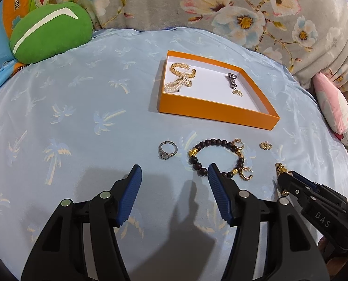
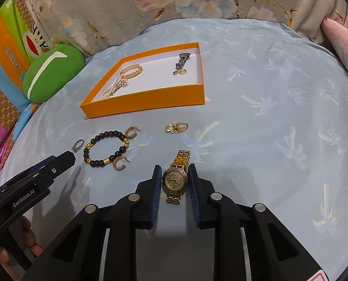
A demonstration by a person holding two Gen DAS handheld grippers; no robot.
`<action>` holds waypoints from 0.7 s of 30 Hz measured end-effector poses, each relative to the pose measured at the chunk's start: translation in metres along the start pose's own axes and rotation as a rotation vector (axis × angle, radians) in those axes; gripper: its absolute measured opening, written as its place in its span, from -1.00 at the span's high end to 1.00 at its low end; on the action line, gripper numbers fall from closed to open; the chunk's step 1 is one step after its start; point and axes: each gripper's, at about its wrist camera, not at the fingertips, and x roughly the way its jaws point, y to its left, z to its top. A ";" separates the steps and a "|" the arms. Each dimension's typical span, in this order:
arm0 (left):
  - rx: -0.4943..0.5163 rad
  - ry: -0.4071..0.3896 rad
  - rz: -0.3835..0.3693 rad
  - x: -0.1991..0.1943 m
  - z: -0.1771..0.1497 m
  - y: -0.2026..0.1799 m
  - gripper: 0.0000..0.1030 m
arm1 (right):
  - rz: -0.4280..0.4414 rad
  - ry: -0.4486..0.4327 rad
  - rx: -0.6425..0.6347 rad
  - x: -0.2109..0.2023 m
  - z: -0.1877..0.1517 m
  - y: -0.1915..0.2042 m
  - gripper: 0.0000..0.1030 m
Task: Organize jewelry
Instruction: 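Close the right tool on the gold watch while the left tool grasps the black bead bracelet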
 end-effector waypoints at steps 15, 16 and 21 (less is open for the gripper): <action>0.014 0.075 -0.044 0.027 0.014 -0.030 -0.09 | 0.012 0.005 0.039 -0.001 -0.001 -0.015 0.57; 0.023 0.072 -0.035 0.029 0.016 -0.031 -0.09 | 0.015 0.005 0.041 -0.001 -0.001 -0.016 0.57; 0.073 0.073 -0.014 0.041 0.025 -0.036 0.17 | 0.023 0.007 0.042 0.000 0.000 -0.016 0.57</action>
